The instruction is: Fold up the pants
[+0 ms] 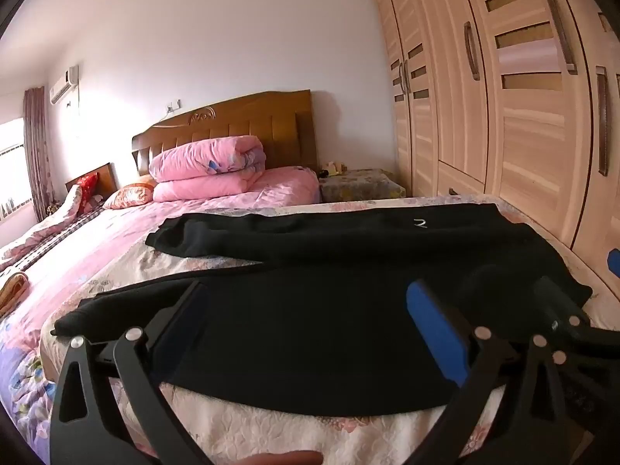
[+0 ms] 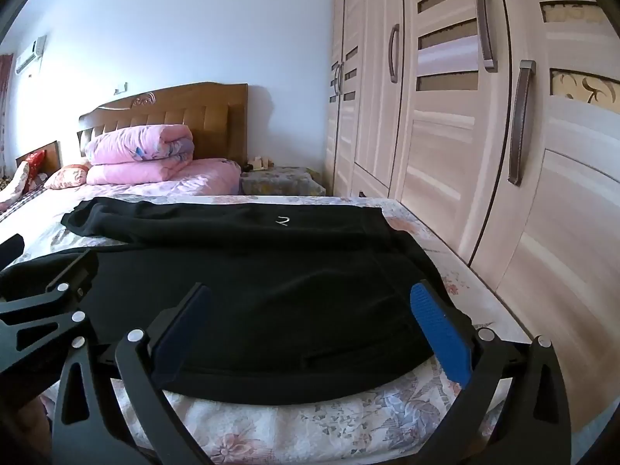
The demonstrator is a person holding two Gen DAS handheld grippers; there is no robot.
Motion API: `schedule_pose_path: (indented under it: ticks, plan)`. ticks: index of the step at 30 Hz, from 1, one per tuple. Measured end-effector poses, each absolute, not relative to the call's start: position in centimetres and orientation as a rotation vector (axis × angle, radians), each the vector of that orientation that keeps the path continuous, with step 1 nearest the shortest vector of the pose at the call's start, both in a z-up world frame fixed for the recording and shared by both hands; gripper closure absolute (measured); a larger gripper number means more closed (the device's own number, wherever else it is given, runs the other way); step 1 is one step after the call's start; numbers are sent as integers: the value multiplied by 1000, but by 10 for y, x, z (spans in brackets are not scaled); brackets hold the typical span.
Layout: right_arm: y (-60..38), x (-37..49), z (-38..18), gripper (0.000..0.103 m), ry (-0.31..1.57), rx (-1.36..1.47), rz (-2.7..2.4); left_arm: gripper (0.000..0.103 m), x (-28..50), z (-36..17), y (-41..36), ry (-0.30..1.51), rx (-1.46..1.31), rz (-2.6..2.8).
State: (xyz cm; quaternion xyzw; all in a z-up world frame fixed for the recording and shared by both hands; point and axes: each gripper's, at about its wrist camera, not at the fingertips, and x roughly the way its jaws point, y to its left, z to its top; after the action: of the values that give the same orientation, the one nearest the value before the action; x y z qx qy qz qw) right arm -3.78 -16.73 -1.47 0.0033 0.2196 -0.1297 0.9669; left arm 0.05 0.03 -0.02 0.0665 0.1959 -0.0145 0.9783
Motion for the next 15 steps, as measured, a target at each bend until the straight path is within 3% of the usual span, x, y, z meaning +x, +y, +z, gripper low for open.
schedule_pose_path:
  ticks: [15]
  plan:
    - [-163, -33, -20, 4, 467, 20, -251, 1, 2, -10, 8, 452, 122, -35]
